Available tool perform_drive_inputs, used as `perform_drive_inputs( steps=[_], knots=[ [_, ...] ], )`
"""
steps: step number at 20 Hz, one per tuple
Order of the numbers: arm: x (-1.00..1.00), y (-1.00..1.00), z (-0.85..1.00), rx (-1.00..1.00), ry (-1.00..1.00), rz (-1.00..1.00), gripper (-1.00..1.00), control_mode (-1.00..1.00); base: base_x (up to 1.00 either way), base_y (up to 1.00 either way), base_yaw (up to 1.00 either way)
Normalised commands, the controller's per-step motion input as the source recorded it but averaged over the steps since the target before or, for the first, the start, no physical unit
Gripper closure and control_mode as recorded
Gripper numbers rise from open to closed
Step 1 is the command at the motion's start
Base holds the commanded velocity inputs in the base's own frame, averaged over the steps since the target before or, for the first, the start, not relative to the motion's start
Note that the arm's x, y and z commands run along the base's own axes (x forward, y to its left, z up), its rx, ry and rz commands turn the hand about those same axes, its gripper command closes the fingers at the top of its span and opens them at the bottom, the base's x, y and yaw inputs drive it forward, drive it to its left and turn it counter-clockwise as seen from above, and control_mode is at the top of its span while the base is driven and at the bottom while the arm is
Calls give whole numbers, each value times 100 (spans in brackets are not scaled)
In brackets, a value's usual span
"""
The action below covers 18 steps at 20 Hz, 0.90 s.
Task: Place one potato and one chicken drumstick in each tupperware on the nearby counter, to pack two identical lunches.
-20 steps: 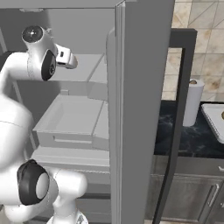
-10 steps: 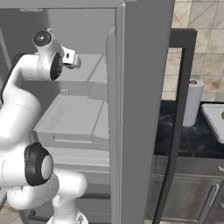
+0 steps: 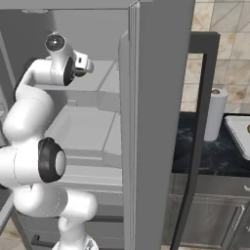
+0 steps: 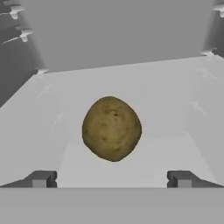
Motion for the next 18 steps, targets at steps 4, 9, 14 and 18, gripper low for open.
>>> perform_drive_inputs(
  steps=[4,9,14,18],
  knots=[
    [48,13,-4,0,0,0,-100,-100,0,0,0],
    [40,12,-8,0,0,0,-100,-100,0,0,0],
    [10,0,-12,0,0,-4,-100,-100,0,0,0],
    [0,0,-17,0,0,-7,-100,-100,0,0,0]
  ],
)
